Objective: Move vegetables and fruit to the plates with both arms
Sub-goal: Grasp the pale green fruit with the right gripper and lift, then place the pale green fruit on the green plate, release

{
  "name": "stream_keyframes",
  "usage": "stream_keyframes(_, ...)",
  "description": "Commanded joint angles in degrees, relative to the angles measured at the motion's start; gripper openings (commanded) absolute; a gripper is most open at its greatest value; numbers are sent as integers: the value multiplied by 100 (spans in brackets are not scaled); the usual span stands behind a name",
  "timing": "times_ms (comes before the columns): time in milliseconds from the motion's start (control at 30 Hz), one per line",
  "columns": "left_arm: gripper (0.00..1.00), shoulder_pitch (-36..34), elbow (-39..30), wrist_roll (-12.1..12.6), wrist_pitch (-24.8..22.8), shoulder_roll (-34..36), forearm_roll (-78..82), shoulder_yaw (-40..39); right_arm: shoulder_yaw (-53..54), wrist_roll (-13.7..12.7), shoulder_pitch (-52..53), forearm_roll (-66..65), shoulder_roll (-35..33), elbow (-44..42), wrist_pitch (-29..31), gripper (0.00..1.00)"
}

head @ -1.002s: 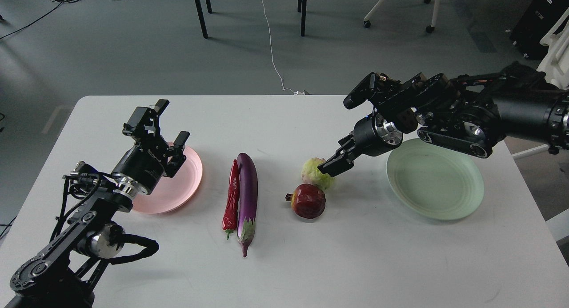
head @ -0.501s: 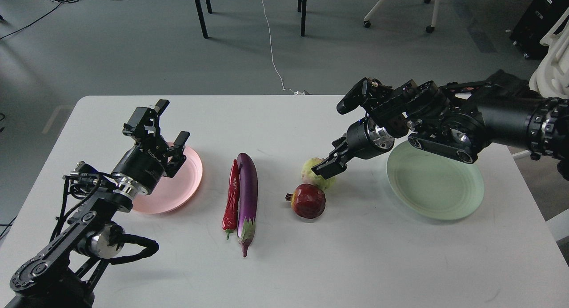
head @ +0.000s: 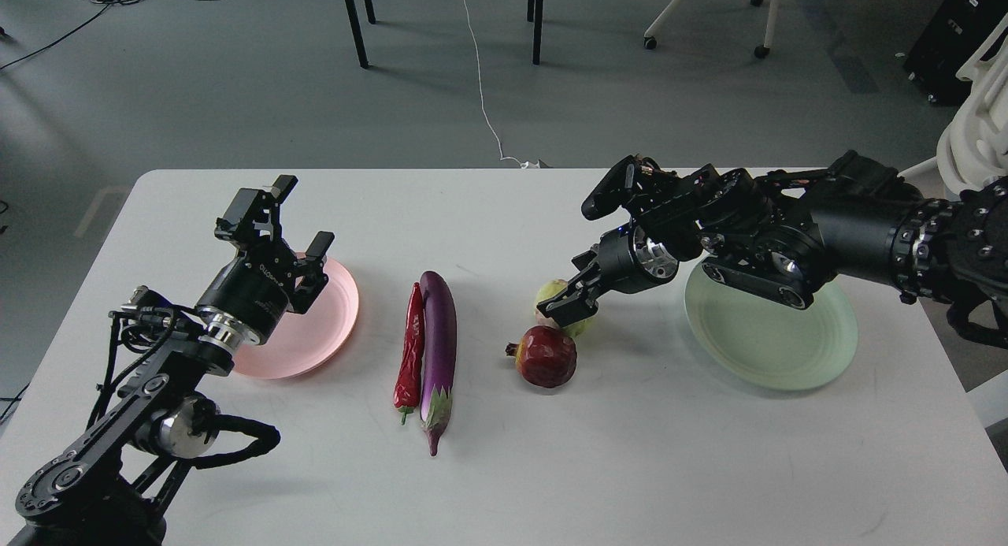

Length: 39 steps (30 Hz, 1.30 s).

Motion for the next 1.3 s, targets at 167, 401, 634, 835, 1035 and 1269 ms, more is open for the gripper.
stream_keyframes(167,100,19,0,0,0,4,0,-8,-151,0,-67,-1,77,-46,-12,90)
stream_keyframes(401,100,80,0,0,-9,13,0,-8,-160,0,-75,-1,33,-11,-12,64)
stream_keyframes(634,100,89,0,0,0,13,0,-43,-239,0,-58,8,-54,15,-12,46)
stream_keyframes(835,100,80,-8,0,0,13,0,-43,-213,0,196,8,-388,252,-135,46)
stream_keyframes(1035,100,71,-8,0,-9,22,0,-25,-230,0,811,-36,-1283,885,-135,47)
stream_keyframes(1269,100,54,-8,9,-9,-48,9,36,-327,0,839,-861,-2268,1070,-135,47)
